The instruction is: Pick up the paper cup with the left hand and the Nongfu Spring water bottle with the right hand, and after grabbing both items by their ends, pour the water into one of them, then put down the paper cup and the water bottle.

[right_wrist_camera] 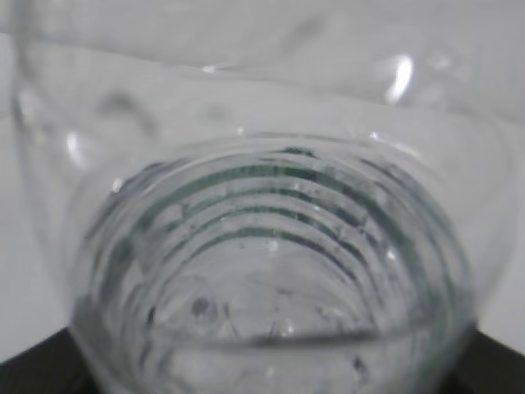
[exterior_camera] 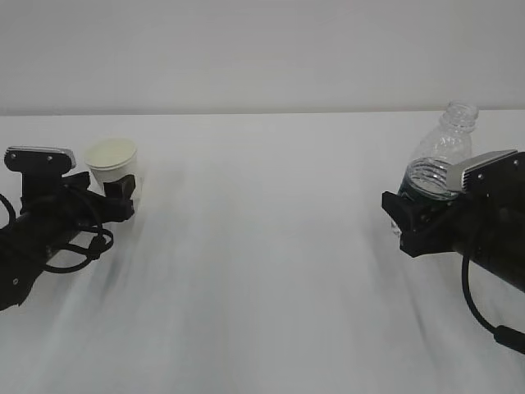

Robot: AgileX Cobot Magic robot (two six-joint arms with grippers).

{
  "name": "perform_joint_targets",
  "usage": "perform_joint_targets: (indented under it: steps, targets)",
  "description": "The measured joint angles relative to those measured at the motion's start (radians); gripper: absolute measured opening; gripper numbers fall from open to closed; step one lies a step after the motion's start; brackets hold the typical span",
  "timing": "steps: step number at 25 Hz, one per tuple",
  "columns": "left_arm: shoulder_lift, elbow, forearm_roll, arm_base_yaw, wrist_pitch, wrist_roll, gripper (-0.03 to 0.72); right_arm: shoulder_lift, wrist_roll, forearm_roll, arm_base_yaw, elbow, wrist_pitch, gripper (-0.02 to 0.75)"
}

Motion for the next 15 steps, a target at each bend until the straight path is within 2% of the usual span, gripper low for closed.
perform_joint_targets:
  steps: [15]
  targets:
    - [0.037,-0.037,0.009,0.002,0.009,0.000,0.587,0.000,0.000,0.000,0.000,0.000,0.000,0.494]
